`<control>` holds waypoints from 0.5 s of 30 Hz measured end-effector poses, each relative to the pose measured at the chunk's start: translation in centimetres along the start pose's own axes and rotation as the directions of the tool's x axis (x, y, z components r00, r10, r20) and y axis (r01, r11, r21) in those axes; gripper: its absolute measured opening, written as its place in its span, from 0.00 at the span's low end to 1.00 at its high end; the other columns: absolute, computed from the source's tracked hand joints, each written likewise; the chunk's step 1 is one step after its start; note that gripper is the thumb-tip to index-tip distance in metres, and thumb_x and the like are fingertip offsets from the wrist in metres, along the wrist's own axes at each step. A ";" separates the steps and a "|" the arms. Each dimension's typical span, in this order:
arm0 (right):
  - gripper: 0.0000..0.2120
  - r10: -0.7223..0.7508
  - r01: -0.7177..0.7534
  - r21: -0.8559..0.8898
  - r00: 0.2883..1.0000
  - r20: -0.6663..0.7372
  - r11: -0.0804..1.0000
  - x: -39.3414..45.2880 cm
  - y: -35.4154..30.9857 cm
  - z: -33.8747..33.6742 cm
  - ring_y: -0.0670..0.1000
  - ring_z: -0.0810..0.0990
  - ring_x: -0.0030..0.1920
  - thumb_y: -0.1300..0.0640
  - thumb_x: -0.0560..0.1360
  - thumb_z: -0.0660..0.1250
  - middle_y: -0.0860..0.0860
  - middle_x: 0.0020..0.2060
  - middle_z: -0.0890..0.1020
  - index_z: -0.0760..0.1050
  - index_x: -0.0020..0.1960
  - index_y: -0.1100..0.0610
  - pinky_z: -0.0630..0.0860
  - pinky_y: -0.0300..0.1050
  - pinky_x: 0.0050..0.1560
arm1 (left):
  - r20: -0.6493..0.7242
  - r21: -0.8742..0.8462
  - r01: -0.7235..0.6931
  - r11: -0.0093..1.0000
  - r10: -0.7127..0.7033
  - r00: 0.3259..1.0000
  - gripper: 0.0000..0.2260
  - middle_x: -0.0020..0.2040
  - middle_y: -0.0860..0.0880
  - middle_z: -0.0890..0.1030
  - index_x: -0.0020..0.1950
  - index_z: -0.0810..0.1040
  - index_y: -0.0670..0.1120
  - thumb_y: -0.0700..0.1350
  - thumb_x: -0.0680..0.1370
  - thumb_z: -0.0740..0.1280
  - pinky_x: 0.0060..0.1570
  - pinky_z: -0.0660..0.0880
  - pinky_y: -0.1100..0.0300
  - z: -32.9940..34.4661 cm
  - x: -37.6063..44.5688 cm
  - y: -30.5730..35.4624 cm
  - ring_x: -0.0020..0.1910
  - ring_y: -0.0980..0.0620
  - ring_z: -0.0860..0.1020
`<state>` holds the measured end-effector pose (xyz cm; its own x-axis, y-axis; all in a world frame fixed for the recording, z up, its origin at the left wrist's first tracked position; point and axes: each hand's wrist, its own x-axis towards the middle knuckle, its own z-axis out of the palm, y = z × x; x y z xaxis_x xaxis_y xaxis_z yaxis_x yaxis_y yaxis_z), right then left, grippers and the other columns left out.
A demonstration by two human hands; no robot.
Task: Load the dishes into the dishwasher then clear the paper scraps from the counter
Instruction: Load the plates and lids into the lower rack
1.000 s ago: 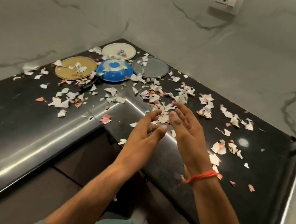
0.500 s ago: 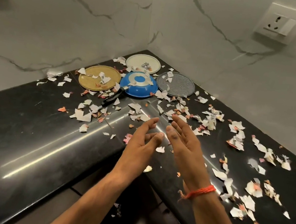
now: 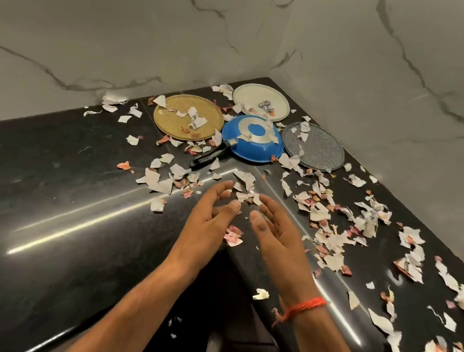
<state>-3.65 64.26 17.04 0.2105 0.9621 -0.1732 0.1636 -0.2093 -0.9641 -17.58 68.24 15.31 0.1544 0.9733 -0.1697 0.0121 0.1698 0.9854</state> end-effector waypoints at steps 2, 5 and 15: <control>0.17 0.002 -0.001 -0.027 0.999 0.033 1.000 0.9 0.3 0.9 0.42 0.74 0.68 0.48 0.80 0.67 0.40 0.67 0.75 0.72 0.68 0.36 0.71 0.52 0.71 | -0.032 0.003 0.021 1.000 -0.021 0.999 0.17 0.68 0.59 0.74 0.72 0.72 0.63 0.51 0.83 0.65 0.61 0.76 0.59 -0.9 0.3 -0.5 0.57 0.71 0.76; 0.17 -0.003 0.009 -0.073 0.997 0.082 0.997 2.2 0.9 2.2 0.44 0.74 0.68 0.47 0.80 0.67 0.43 0.69 0.75 0.71 0.66 0.33 0.73 0.53 0.70 | -0.073 -0.003 0.069 0.998 -0.069 0.995 0.17 0.68 0.58 0.74 0.72 0.72 0.63 0.52 0.83 0.65 0.68 0.74 0.52 -2.3 0.7 -1.3 0.64 0.64 0.75; 0.23 0.038 -0.013 -0.257 0.995 0.093 0.966 5.8 2.1 3.1 0.42 0.72 0.64 0.45 0.80 0.66 0.41 0.71 0.72 0.68 0.75 0.41 0.74 0.52 0.68 | -0.085 -0.022 0.137 0.990 -0.139 0.987 0.18 0.67 0.55 0.74 0.74 0.71 0.60 0.52 0.83 0.64 0.71 0.72 0.46 -3.3 4.1 -3.1 0.67 0.55 0.76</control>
<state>-5.12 69.91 13.43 0.1262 0.9654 -0.2280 0.4031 -0.2599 -0.8775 -20.27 72.21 11.54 0.0666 0.9499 -0.3054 0.0118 0.3053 0.9522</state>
